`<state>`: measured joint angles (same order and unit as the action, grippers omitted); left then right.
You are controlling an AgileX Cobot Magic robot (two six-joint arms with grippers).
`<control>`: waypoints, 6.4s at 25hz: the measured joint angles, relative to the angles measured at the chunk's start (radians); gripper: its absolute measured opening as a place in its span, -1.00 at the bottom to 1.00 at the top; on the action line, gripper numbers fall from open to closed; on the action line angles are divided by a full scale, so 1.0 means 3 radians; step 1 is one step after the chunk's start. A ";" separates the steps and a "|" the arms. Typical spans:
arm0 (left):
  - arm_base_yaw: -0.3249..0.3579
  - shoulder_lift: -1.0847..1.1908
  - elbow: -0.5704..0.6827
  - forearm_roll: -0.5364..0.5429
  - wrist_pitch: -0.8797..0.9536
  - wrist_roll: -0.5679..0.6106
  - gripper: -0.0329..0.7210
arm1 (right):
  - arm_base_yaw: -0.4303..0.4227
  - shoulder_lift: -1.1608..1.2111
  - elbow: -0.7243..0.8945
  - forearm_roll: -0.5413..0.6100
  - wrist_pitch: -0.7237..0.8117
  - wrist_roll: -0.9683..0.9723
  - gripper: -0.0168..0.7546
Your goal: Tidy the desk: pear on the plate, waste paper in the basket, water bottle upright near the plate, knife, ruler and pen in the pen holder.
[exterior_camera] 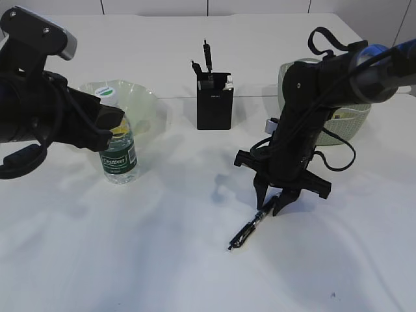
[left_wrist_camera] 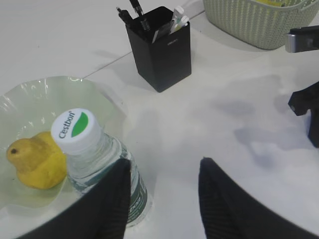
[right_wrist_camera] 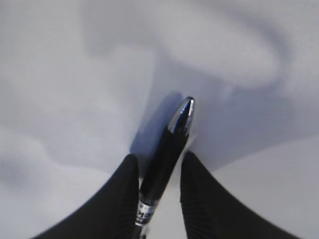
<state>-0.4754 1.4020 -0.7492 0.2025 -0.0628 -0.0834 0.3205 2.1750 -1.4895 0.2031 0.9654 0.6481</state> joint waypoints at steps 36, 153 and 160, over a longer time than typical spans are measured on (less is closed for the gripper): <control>0.0000 0.0000 0.0000 0.0000 -0.0127 0.0000 -0.07 | 0.0000 0.0003 0.0000 -0.0117 -0.0006 0.0008 -0.73; 0.0000 0.0566 0.0000 0.0453 -0.0510 0.0006 -0.11 | 0.0000 0.0071 -0.1843 0.1209 0.0864 -0.0756 -0.73; 0.0000 0.0645 0.0000 0.0453 -0.0547 0.0006 -0.11 | 0.0000 0.0071 -0.1843 0.1302 0.0864 -0.0778 -0.73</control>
<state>-0.4754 1.5956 -0.7492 0.3385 -0.2270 -0.0817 0.3205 2.1964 -2.0423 0.5936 1.2247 0.4147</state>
